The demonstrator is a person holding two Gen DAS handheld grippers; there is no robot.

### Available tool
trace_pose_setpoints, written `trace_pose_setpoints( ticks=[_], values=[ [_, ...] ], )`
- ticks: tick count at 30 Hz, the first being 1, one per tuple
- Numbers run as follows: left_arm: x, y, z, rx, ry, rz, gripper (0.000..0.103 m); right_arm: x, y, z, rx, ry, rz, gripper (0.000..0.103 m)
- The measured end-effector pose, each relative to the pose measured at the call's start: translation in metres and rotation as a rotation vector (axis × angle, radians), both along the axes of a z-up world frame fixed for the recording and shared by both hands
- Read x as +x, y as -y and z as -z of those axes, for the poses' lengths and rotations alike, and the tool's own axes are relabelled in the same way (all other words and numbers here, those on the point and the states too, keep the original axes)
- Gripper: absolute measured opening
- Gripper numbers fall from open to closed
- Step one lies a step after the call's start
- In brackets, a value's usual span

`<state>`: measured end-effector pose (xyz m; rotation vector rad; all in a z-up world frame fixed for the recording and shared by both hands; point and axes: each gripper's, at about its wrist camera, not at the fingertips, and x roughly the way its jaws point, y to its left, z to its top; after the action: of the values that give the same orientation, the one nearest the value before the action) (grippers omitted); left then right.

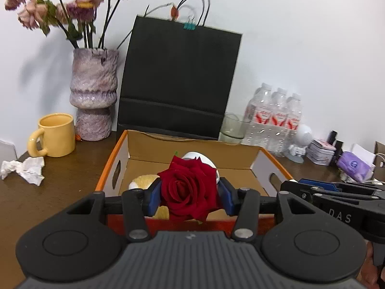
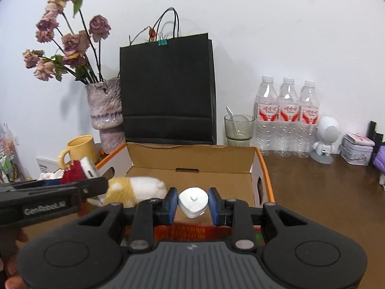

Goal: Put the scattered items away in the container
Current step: 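Drop the red rose into the box with the left tool while the right tool drops the white cap, then grasp the green tissue pack with the left tool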

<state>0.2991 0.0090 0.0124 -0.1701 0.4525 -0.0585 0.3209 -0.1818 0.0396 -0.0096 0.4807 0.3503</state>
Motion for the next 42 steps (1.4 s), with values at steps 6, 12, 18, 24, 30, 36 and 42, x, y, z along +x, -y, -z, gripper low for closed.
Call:
trace_pose_setpoints(
  ticks=[6,12,18,24,30,36,42],
  values=[
    [0.037,-0.003,0.012,-0.005,-0.055,-0.005,0.05,0.041,-0.006,0.014,-0.023,-0.049,-0.001,0.027],
    [0.054,-0.001,0.024,0.024,-0.087,-0.01,0.05,0.065,-0.011,0.028,-0.048,-0.09,0.003,0.027],
    [0.059,-0.001,0.032,0.042,-0.109,-0.024,0.051,0.071,-0.014,0.038,-0.07,-0.12,0.009,0.027],
    [0.056,-0.003,0.027,0.085,-0.101,-0.149,0.103,0.075,-0.015,0.042,-0.125,-0.143,0.057,0.08],
    [0.054,-0.007,0.022,0.088,-0.106,-0.157,0.103,0.073,-0.012,0.038,-0.112,-0.141,0.053,0.101],
    [0.057,-0.005,0.022,0.098,-0.106,-0.157,0.103,0.073,-0.014,0.038,-0.122,-0.14,0.052,0.102],
    [0.057,-0.005,0.023,0.096,-0.104,-0.157,0.103,0.073,-0.014,0.037,-0.122,-0.136,0.05,0.102]
  ],
)
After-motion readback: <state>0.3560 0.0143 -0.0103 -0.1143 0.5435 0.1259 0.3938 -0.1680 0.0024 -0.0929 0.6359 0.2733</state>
